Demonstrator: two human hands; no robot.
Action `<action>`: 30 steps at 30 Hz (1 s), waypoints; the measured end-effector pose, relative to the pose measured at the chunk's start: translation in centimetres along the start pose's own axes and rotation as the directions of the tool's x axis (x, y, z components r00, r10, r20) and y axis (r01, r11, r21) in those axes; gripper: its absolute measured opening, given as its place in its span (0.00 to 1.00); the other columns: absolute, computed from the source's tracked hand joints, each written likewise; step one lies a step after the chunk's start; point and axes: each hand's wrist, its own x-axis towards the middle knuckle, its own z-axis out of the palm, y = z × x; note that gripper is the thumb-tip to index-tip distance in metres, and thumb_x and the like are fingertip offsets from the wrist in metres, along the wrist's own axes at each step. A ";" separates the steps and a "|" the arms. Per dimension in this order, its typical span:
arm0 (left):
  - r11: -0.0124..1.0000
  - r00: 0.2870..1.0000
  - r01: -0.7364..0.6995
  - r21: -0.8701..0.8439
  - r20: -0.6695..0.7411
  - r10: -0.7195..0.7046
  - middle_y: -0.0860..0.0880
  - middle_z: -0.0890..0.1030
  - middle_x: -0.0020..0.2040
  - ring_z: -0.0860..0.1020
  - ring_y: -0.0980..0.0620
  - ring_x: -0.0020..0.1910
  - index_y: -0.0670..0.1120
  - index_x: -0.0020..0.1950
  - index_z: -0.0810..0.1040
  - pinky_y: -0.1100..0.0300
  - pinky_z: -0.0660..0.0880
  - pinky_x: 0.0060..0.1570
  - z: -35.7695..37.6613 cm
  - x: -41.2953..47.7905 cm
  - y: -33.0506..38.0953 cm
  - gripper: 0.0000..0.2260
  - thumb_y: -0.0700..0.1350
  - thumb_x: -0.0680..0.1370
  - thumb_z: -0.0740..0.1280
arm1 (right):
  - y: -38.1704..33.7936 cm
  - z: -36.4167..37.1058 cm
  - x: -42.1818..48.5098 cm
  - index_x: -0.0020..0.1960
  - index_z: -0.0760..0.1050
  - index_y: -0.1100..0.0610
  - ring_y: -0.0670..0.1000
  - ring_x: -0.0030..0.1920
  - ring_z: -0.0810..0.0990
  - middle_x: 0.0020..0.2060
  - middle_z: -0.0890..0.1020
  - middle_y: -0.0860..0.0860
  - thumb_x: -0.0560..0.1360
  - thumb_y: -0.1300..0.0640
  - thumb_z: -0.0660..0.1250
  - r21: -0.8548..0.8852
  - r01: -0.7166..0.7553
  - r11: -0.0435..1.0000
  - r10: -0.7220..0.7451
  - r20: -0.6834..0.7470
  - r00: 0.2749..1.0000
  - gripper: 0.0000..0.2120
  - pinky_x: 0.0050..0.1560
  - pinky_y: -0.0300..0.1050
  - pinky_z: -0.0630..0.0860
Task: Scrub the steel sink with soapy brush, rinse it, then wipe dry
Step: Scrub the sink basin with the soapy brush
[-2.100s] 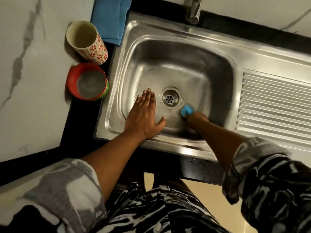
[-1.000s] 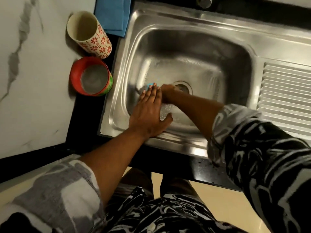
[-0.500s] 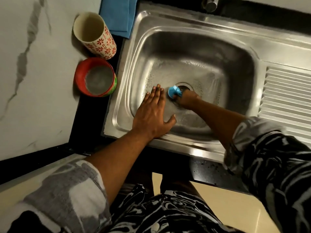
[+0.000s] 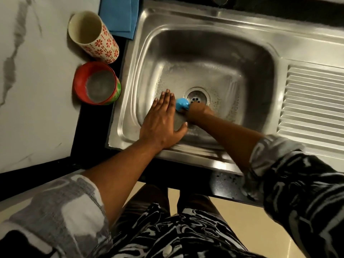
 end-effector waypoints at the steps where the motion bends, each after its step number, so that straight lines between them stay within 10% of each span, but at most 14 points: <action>1: 1.000 1.000 -0.001 -0.002 0.000 0.001 0.38 0.50 0.86 0.49 0.44 0.86 0.38 0.86 0.49 0.48 0.48 0.84 0.0 0.0 0.0 0.47 0.67 0.78 0.55 | -1.0 -0.6 0.6 0.64 0.76 0.60 0.56 0.57 0.82 0.59 0.82 0.56 0.83 0.50 0.62 0.057 -0.024 0.998 0.027 -0.051 0.998 0.17 0.50 0.49 0.76; 7: 0.999 1.000 0.006 -0.032 0.013 -0.006 0.38 0.50 0.86 0.48 0.44 0.86 0.38 0.86 0.49 0.48 0.46 0.84 -0.1 0.1 0.0 0.47 0.68 0.76 0.54 | -0.9 -5.0 3.9 0.68 0.73 0.58 0.57 0.63 0.80 0.64 0.80 0.56 0.83 0.46 0.62 0.495 -0.136 0.858 0.245 -0.162 0.956 0.20 0.63 0.51 0.77; 17: 0.999 1.000 -0.003 -0.032 -0.020 0.002 0.38 0.50 0.86 0.48 0.44 0.86 0.38 0.86 0.49 0.48 0.50 0.84 0.1 -0.1 -0.1 0.46 0.67 0.79 0.57 | 5.4 -3.7 3.5 0.62 0.75 0.56 0.54 0.48 0.82 0.49 0.82 0.54 0.81 0.42 0.66 0.566 -0.199 0.800 0.303 -0.095 0.948 0.19 0.49 0.50 0.82; 30: 1.000 1.000 -0.007 -0.008 -0.010 0.007 0.39 0.49 0.86 0.49 0.44 0.86 0.38 0.86 0.49 0.48 0.50 0.84 0.2 0.0 -0.1 0.47 0.68 0.78 0.55 | 2.5 1.9 -3.0 0.67 0.75 0.60 0.58 0.62 0.80 0.62 0.80 0.56 0.84 0.44 0.60 -0.151 0.064 0.986 -0.036 0.182 0.983 0.22 0.57 0.48 0.75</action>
